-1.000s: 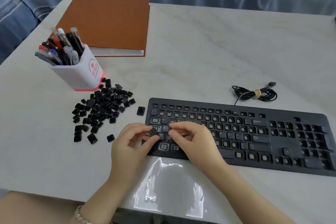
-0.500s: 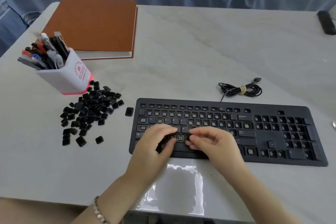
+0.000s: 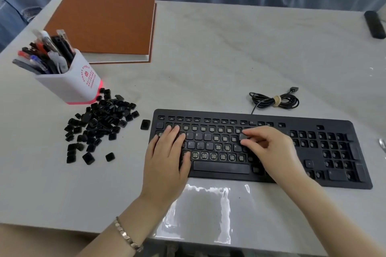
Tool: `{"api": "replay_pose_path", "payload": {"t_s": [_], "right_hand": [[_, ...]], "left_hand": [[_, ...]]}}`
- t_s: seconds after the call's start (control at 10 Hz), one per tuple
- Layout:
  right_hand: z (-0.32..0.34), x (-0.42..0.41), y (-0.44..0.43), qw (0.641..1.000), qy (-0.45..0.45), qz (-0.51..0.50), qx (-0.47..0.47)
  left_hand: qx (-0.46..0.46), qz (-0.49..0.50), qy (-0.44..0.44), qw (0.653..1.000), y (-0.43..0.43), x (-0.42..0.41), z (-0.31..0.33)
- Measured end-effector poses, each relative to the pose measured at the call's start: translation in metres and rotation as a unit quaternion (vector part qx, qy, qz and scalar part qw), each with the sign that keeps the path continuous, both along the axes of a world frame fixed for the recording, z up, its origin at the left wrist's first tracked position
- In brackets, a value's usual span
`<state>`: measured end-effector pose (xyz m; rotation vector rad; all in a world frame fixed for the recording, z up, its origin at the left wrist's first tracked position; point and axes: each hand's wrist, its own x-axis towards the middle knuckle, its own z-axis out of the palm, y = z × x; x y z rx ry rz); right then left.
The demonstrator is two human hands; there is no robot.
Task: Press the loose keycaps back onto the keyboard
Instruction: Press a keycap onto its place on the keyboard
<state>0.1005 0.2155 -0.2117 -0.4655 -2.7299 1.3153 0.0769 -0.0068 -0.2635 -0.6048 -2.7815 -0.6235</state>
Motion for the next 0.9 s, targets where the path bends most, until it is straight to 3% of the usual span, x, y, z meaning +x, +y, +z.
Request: {"api": "replay_pose_path", "payload": {"t_s": [0.2,0.9], "right_hand": [[-0.010,-0.006,0.004,0.997,0.022,0.029,0.073],[-0.014,-0.004,0.011,0.999,0.025,0.028,0.030]], "left_hand": [[-0.001,0.000,0.005,1.000,-0.001,-0.001,-0.001],[-0.005,0.001,0.008,1.000,0.000,0.000,-0.001]]}}
